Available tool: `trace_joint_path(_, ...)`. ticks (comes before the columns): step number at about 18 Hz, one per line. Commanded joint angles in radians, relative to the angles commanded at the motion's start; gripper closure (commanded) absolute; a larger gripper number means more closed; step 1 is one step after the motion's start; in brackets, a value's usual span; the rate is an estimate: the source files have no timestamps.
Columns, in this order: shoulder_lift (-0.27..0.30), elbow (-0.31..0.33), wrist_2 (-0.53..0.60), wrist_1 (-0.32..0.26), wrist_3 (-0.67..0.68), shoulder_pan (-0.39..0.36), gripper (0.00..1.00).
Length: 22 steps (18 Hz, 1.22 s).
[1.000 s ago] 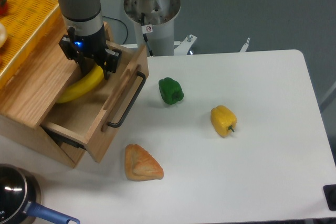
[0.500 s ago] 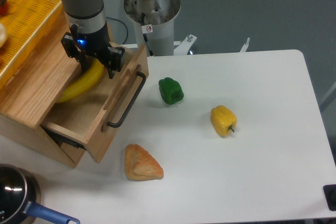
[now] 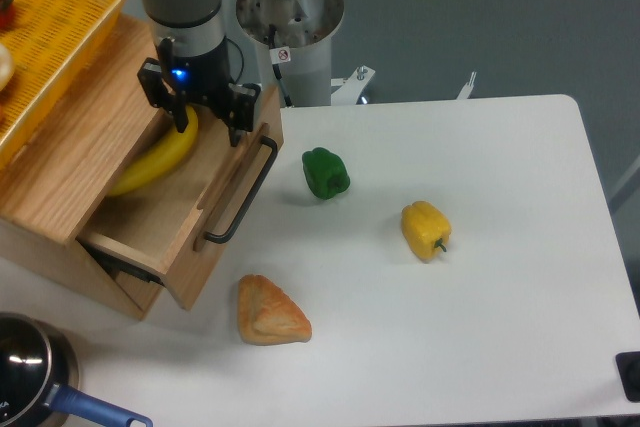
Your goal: Place the banana in the top drawer
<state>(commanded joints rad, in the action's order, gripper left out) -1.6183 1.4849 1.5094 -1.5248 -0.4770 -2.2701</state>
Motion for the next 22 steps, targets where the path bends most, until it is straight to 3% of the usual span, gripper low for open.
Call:
trace_joint_path(1, 0.000, 0.000, 0.015, 0.000, -0.009, -0.020, 0.00)
trace_joint_path(6, -0.015, 0.011, 0.182, 0.006, -0.074, -0.064, 0.00)
trace_joint_path(12, -0.052, 0.015, 0.155, 0.028, -0.135, -0.199, 0.00)
trace_joint_path(15, -0.063, 0.017, 0.126, 0.032, -0.303, -0.267, 0.00)
trace_joint_path(17, -0.069, 0.017, 0.063, 0.040, -0.348, -0.334, 0.00)
trace_joint_path(22, -0.127, 0.005, 0.060, 0.070, -0.500, -0.419, 0.00)
